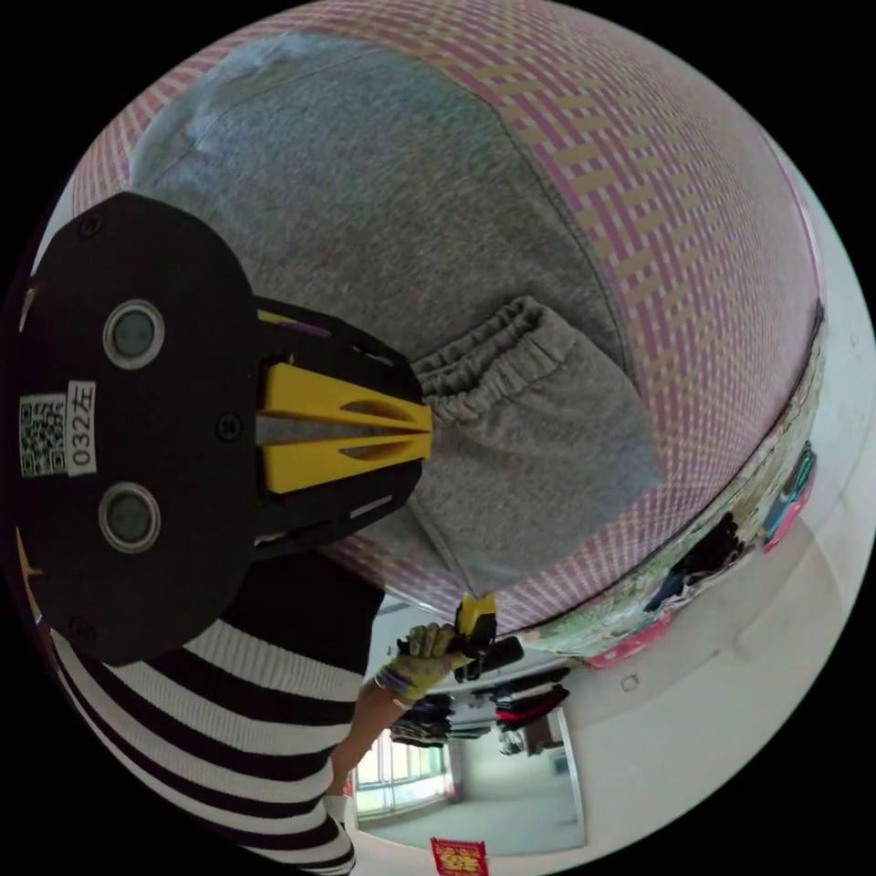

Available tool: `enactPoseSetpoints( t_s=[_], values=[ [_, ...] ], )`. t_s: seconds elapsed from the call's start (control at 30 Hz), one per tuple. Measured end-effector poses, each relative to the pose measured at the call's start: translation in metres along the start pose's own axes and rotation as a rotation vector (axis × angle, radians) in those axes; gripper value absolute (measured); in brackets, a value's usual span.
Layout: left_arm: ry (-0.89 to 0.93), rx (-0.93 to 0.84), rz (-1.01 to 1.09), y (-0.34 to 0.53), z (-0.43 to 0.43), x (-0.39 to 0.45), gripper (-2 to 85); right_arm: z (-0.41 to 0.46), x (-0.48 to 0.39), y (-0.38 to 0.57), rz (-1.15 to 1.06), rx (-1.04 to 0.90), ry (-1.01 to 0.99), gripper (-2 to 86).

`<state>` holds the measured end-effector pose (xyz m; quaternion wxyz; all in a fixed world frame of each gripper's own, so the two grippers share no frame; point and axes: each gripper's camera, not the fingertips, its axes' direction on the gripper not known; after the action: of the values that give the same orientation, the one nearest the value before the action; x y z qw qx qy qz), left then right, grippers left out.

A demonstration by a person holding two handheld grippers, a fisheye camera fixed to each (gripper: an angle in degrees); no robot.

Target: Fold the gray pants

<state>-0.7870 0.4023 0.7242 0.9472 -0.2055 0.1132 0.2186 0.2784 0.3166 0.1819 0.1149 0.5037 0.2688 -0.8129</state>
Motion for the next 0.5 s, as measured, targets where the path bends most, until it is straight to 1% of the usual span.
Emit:
enactPoseSetpoints(
  t_s=[0.1,0.2,0.27,0.37,0.5],
  values=[
    [0.071,0.04,-0.052,0.006,0.0,-0.018,-0.9,0.001,0.003,0.003,-0.003,0.02,-0.022,10.8],
    [0.092,0.072,-0.018,0.011,0.001,-0.026,-0.9,0.016,-0.002,-0.001,-0.03,-0.016,0.007,9.8],
    [0.108,0.087,-0.008,0.014,-0.001,-0.031,-0.9,0.03,-0.009,-0.002,-0.053,-0.016,0.078,6.5],
    [0.155,0.091,-0.036,0.014,-0.002,-0.041,-0.9,0.037,-0.008,0.0,-0.048,0.016,0.082,5.1],
    [0.112,0.064,-0.026,0.003,-0.001,-0.035,-0.9,0.03,0.0,0.006,-0.053,0.047,0.043,4.6]
  ],
)
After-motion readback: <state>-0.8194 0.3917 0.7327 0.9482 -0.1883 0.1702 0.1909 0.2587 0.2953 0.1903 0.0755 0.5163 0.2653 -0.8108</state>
